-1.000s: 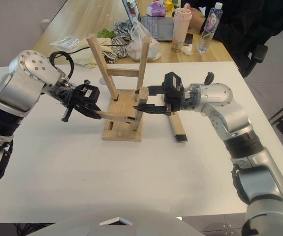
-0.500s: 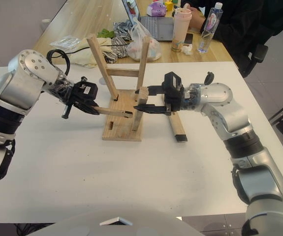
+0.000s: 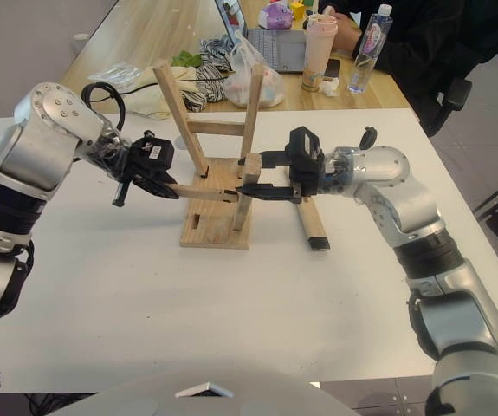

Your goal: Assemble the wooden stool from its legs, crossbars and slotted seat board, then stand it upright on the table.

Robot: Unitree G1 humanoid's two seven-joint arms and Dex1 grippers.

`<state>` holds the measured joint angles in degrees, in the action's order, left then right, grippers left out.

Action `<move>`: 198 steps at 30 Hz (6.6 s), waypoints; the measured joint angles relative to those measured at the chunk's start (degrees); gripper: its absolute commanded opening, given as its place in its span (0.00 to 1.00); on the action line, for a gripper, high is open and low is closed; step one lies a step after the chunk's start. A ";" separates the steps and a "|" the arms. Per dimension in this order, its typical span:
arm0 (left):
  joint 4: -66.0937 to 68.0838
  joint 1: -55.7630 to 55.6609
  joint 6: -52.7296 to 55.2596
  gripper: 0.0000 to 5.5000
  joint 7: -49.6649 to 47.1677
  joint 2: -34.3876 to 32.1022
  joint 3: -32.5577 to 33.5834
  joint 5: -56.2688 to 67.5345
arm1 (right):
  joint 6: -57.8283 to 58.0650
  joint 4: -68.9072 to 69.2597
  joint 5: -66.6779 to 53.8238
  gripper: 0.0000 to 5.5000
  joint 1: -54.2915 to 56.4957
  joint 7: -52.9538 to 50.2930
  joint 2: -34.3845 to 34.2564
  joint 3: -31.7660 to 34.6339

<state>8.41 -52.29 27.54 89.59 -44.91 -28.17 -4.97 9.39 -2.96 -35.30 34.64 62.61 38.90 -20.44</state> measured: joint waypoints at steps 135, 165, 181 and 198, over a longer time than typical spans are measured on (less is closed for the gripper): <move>13.18 -2.92 -29.09 0.33 -7.57 24.83 6.94 -11.80 | -1.92 -5.47 0.50 0.37 2.57 -1.88 -0.13 -0.42; 0.67 -13.82 -13.56 0.34 -26.12 22.30 31.54 6.76 | -2.22 -3.75 3.63 0.37 5.17 -0.79 -2.51 -4.97; -1.92 -3.65 -15.46 0.34 -51.40 19.78 49.28 19.23 | 3.93 -9.40 7.36 0.37 13.03 9.40 -1.69 -6.11; -7.45 6.91 -15.79 0.34 -58.92 17.90 48.34 22.99 | 23.94 -10.55 13.39 0.59 7.40 14.70 -2.08 -11.22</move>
<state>0.95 -45.38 11.75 30.67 -27.01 20.17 18.02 33.33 -13.50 -21.92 42.04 77.31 36.82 -31.66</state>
